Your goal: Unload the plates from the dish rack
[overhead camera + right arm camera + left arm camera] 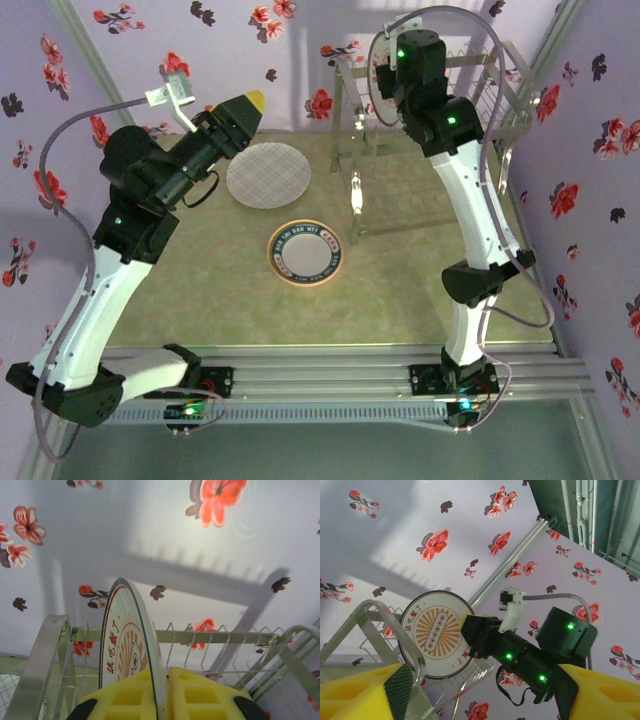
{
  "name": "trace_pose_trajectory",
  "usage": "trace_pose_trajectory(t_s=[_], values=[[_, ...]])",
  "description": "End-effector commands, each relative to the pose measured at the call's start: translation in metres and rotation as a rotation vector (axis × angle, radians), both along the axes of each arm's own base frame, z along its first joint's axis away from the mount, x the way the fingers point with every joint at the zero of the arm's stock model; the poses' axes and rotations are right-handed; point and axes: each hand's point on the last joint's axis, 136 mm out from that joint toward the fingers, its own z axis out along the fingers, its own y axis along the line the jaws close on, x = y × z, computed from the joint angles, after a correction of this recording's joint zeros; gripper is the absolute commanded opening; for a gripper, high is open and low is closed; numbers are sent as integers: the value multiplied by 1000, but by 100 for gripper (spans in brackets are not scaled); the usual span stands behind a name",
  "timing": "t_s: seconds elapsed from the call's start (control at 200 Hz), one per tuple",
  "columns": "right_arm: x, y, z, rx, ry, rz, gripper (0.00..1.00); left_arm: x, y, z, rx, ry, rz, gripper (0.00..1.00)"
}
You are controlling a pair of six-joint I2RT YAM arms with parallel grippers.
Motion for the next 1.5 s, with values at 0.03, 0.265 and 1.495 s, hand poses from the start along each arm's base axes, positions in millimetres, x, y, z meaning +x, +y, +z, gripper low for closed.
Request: trace_pose_trajectory(t_s=[0.03, 0.265, 1.495], values=[[-46, -32, 77, 47, -195, -54, 0, -1, -13, 7, -31, -13, -63, 75], [-79, -54, 100, 75, -249, -79, 0, 13, -46, 0, -9, 34, -144, 75], [-133, -58, 99, 764, -74, 355, 0, 42, -211, -43, 37, 182, -456, 60]])
